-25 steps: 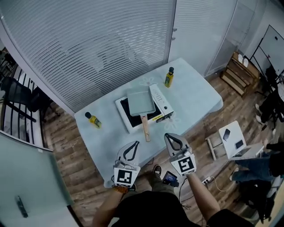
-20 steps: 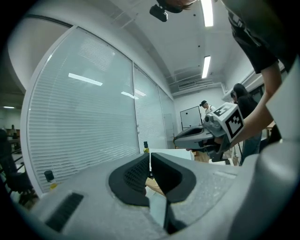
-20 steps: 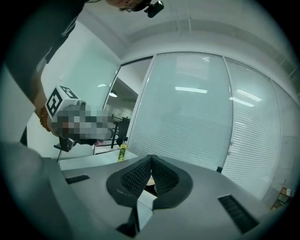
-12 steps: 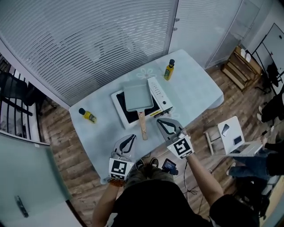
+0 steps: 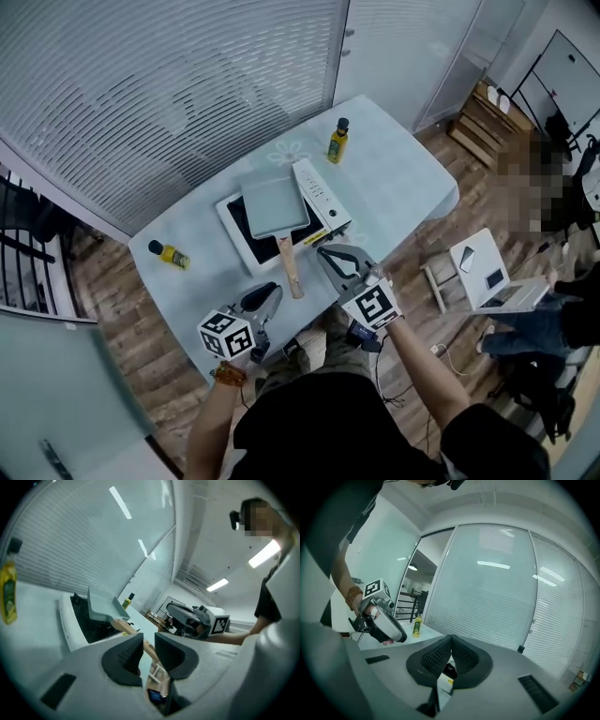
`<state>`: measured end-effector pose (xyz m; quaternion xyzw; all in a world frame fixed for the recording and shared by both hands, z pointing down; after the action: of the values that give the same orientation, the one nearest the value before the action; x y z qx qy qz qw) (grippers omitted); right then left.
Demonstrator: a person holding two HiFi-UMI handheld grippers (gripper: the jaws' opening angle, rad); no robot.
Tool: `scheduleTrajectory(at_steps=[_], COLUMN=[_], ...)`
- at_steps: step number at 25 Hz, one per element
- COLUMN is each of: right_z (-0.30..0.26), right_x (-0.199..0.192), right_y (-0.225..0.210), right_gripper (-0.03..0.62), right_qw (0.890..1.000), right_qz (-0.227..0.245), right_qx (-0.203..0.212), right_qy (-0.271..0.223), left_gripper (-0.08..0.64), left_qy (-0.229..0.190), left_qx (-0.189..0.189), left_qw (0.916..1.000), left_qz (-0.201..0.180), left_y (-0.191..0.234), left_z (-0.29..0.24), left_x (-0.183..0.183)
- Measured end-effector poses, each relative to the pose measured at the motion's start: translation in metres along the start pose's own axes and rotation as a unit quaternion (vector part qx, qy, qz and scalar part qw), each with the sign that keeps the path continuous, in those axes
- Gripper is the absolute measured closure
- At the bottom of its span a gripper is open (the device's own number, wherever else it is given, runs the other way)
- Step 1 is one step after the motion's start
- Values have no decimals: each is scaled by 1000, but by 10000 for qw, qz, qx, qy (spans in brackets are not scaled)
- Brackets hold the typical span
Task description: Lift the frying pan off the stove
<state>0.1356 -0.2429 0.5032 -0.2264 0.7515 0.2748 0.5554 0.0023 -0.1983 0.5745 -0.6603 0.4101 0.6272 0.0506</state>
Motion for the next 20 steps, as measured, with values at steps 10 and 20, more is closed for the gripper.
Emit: scheduleTrajectory(at_steps=[10,20], right_z=[-22,-30], right_x=[-12,-17], right_y=[-17,-21], right_gripper=[591,592], right_qw=[9993,9987], right_qz=[48,-204], right_qx=[363,469], right_qy=[52,86], left_gripper=[302,296], left_qy=[85,-20], left_qx=[-930,-1355], left_qw=[9561,9213], left_qz=[2776,3645], left_y=[19,12], left_z=[-28,-52], left_x=[-40,-42])
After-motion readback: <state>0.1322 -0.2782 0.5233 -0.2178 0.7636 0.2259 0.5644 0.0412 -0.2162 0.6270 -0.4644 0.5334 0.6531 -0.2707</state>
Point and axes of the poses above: the fingertips, and each gripper's own axes: z backward along the fingers, y to its left, x out of its top, the point moved 3 cm from there along z, backward along the fingers, and after that the axes turned 8 degrees about -z, right-handed, at the moved point
